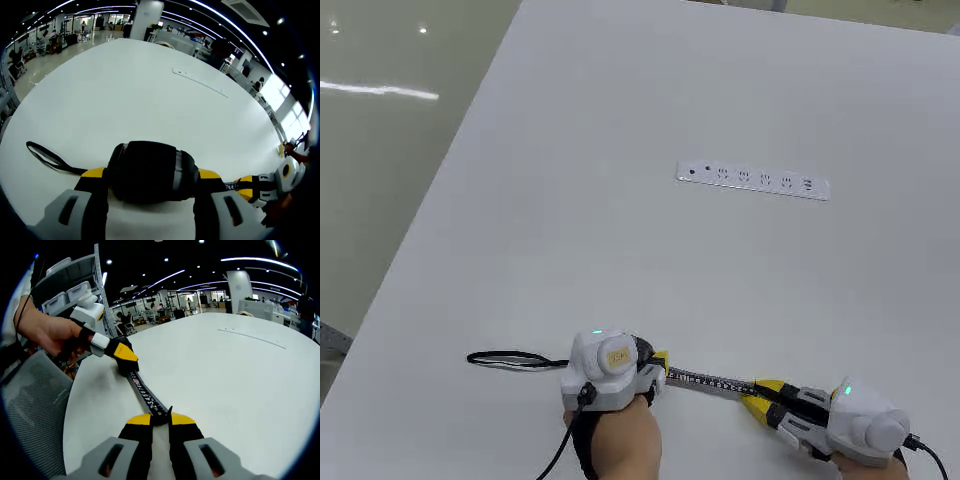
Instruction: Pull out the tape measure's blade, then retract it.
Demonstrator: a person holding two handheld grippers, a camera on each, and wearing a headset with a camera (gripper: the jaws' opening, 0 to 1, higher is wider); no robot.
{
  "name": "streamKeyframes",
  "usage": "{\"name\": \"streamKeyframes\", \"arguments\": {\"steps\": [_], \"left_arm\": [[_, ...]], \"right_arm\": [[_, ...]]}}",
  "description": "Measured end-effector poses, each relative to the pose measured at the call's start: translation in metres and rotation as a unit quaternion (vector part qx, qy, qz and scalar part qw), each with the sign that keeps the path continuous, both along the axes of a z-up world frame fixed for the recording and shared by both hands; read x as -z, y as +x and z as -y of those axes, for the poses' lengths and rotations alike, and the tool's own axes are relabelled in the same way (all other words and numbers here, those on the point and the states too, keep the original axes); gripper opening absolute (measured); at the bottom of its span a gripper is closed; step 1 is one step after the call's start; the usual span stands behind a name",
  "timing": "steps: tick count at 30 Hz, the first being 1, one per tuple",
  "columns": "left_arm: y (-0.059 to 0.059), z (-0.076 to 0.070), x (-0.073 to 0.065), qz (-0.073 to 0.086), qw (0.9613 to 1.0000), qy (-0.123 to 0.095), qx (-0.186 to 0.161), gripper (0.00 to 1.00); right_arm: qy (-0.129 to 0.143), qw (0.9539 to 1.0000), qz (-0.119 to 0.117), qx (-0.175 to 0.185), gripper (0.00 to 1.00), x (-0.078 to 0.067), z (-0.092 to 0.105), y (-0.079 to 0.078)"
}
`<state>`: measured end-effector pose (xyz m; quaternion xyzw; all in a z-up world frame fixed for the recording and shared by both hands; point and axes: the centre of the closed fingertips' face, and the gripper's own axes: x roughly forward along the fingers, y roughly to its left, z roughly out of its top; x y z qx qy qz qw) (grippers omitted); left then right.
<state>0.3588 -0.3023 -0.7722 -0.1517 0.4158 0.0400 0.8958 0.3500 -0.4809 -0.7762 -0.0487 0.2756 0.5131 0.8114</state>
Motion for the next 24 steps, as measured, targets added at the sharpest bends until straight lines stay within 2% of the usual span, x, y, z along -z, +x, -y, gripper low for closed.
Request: {"name": "streamKeyframes", "arguments": {"steps": [14, 16, 24], "left_arm": [[0.0, 0.0, 0.0, 0.0, 1.0, 0.0, 0.0, 0.67], [0.0, 0.0, 0.0, 0.001, 1.0, 0.0, 0.0, 0.67], [0.0, 0.0, 0.0, 0.0, 1.0, 0.0, 0.001, 0.67]], "right_arm": [[0.005, 1.0, -0.002, -0.008, 0.1, -0.001, -0.018, 0.001], [0.007, 0.9999, -0.003, -0.01, 0.1, 0.002, -0.02, 0.002], [0.012, 0.9996, -0.002, -0.024, 0.1, -0.001, -0.041, 0.002]]}}
